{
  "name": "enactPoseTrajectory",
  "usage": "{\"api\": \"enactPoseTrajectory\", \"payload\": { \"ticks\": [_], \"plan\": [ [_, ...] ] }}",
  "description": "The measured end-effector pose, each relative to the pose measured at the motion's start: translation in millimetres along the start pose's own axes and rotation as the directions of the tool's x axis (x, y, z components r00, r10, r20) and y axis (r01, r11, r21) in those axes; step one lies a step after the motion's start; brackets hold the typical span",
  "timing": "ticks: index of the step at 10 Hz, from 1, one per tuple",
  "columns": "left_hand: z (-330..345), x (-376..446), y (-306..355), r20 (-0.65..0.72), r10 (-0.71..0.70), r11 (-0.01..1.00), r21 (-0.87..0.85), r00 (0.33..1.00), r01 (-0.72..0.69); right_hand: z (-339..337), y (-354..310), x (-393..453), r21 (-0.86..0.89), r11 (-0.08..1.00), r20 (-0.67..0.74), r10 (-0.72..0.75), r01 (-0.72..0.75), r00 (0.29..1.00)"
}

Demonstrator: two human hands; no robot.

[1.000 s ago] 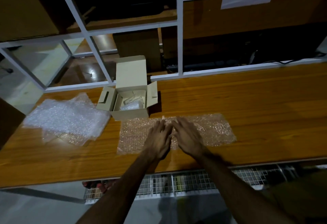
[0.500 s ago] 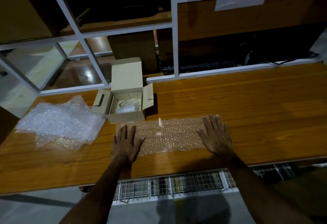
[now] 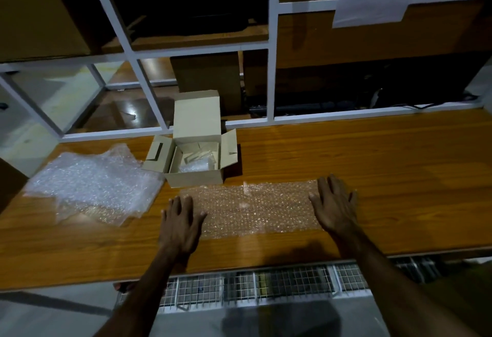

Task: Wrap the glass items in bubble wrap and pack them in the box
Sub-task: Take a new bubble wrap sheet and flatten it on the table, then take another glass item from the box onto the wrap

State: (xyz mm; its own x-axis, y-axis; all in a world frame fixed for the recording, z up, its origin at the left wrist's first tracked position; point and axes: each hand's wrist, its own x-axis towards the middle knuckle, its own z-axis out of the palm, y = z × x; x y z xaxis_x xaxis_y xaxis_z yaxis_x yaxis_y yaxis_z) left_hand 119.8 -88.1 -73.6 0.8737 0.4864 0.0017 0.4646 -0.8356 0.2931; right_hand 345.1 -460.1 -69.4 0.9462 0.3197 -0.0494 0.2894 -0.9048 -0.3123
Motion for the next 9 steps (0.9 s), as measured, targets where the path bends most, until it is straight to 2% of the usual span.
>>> {"api": "enactPoseTrajectory", "payload": {
  "ticks": [1,2,3,4,5,6,7,8,9],
  "plan": [
    [-10.6,-11.1,-1.8,-0.159,0.044,0.996,-0.074,0.986,-0.056,-15.0,-40.3,3.7,0.116,0.993,-0.154,-0.005,0.023,0.988],
    [-18.0,-20.6,-3.4,-0.209,-0.014,0.994,-0.105,0.978,-0.008,-25.5,-95.6,15.4,0.31,0.949,-0.171,-0.01,0.064,0.985],
    [-13.9,-22.6,-15.7,-0.226,-0.046,0.992,-0.126,0.973,0.018,-37.0,-164.0,27.1,0.497,0.855,-0.131,-0.098,0.151,0.986],
    [-10.2,-21.2,-24.6,-0.241,-0.107,0.985,-0.158,0.965,0.07,-50.4,-233.1,45.9,0.573,0.795,-0.017,-0.232,0.2,0.973],
    [-1.2,-17.9,-32.9,-0.206,-0.133,0.977,-0.192,0.969,0.094,-49.6,-287.2,74.4,0.573,0.801,0.138,-0.306,0.176,0.942],
    [7.8,-12.7,-38.2,-0.166,-0.189,0.975,-0.152,0.968,0.164,-35.7,-321.7,100.3,0.509,0.858,0.248,-0.228,0.073,0.942],
    [9.8,-11.5,-37.2,-0.158,-0.175,0.979,-0.129,0.972,0.155,-12.4,-338.1,128.4,0.42,0.906,0.287,-0.183,0.048,0.94],
    [8.1,-10.7,-38.3,-0.164,-0.183,0.979,-0.117,0.969,0.165,4.1,-348.8,143.8,0.362,0.931,0.405,-0.105,-0.054,0.908],
    [5.1,-12.1,-37.2,-0.131,-0.236,0.969,-0.113,0.963,0.222,10.9,-357.4,147.0,0.368,0.924,0.458,-0.08,-0.107,0.885]
  ]
}}
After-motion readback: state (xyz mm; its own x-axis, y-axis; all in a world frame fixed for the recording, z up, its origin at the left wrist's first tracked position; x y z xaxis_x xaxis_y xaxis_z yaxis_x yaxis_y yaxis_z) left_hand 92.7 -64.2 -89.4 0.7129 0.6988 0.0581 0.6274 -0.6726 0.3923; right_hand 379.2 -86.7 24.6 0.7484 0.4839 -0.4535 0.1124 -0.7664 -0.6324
